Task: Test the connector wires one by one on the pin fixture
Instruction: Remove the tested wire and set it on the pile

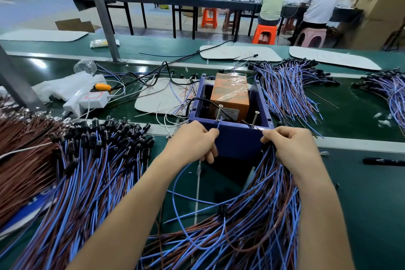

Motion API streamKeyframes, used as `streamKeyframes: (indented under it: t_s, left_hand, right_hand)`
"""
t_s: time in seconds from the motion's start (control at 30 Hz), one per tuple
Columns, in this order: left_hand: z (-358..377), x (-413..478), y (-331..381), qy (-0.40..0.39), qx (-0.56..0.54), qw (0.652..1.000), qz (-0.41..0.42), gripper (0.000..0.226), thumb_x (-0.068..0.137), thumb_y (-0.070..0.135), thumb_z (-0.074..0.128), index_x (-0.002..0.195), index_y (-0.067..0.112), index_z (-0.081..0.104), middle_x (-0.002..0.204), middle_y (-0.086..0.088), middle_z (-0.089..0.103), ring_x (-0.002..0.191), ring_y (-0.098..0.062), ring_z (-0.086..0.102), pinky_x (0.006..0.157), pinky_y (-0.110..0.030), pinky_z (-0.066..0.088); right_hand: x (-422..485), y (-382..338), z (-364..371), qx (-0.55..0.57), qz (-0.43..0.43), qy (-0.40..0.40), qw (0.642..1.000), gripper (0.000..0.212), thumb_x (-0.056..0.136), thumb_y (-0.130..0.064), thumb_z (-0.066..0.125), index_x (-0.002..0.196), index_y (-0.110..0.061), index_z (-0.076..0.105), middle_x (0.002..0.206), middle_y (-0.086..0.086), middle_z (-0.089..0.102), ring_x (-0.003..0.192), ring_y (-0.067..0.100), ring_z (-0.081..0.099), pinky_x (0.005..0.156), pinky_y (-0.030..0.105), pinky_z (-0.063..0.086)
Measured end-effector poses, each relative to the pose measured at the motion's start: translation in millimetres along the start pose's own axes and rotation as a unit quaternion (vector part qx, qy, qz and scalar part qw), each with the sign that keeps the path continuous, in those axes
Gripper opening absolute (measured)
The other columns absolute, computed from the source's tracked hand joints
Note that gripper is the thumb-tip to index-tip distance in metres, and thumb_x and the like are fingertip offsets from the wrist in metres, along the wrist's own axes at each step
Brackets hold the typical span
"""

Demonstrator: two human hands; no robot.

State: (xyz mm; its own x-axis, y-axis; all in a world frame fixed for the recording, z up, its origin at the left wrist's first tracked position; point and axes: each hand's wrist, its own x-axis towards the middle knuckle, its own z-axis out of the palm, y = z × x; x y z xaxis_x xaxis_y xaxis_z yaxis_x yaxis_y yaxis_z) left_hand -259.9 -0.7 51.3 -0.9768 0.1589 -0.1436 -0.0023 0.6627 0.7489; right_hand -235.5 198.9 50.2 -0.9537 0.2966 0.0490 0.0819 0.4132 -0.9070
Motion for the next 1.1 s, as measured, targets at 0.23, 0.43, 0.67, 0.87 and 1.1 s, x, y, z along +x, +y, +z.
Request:
streamKeyframes:
  t_s: [0.23, 0.43, 0.67, 0.87, 1.1]
  left_hand:
    - [-0.5, 2.3, -0.7, 0.063, 0.015, 0.998, -0.012, 0.036, 0.09, 0.035, 0.049, 0.068, 0.017, 0.071, 0.058, 0.009, 0.07, 0.055, -0.006, 0.06, 0.078, -0.032, 0.055]
    - [-0.2, 1.2, 0.1, 0.083, 0.064, 0.994, 0.013, 0.02, 0.088, 0.025, 0.059, 0.08, 0.019, 0.076, 0.08, 0.002, 0.074, 0.082, -0.017, 0.064, 0.077, -0.032, 0.053]
    - [-1.6, -1.5, 2.8, 0.022, -0.03, 0.999, 0.032, 0.021, 0.087, 0.005, 0.059, 0.08, 0.02, 0.072, 0.079, 0.0, 0.074, 0.062, -0.001, 0.061, 0.061, -0.015, 0.048]
    - [6.6, -5.5, 8.6, 0.017, -0.226, 0.974, 0.027, 0.017, 0.091, 0.008, 0.061, 0.077, 0.003, 0.069, 0.066, -0.011, 0.068, 0.044, -0.01, 0.056, 0.046, -0.018, 0.048]
    - [9.4, -4.4, 11.4, 0.118, -0.236, 0.964, 0.028, 0.026, 0.093, 0.011, 0.059, 0.071, -0.002, 0.068, 0.057, -0.008, 0.066, 0.038, -0.013, 0.055, 0.041, -0.021, 0.047]
  right_hand:
    - [-0.6, 0.5, 1.4, 0.001, -0.032, 0.013, 0.999, 0.026, 0.089, -0.027, 0.063, 0.065, -0.017, 0.068, 0.03, -0.011, 0.033, 0.031, 0.005, 0.032, 0.048, 0.025, 0.023]
    - [1.5, 2.8, 1.1, 0.008, -0.027, 0.006, 1.0, 0.027, 0.089, -0.027, 0.064, 0.065, -0.017, 0.068, 0.034, -0.011, 0.033, 0.033, 0.005, 0.029, 0.05, 0.025, 0.026]
    - [2.6, 5.2, 0.4, 0.019, -0.023, 0.0, 1.0, 0.026, 0.088, -0.028, 0.065, 0.065, -0.017, 0.07, 0.038, -0.011, 0.039, 0.036, 0.004, 0.031, 0.051, 0.025, 0.028]
    - [1.9, 5.0, -0.1, 0.018, -0.024, -0.003, 1.0, 0.026, 0.089, -0.028, 0.065, 0.065, -0.017, 0.07, 0.045, -0.008, 0.044, 0.043, 0.007, 0.033, 0.052, 0.026, 0.032]
    - [3.1, 5.0, 0.3, 0.027, -0.021, -0.004, 0.999, 0.026, 0.087, -0.025, 0.066, 0.063, -0.016, 0.07, 0.04, -0.012, 0.047, 0.041, 0.003, 0.034, 0.053, 0.025, 0.03]
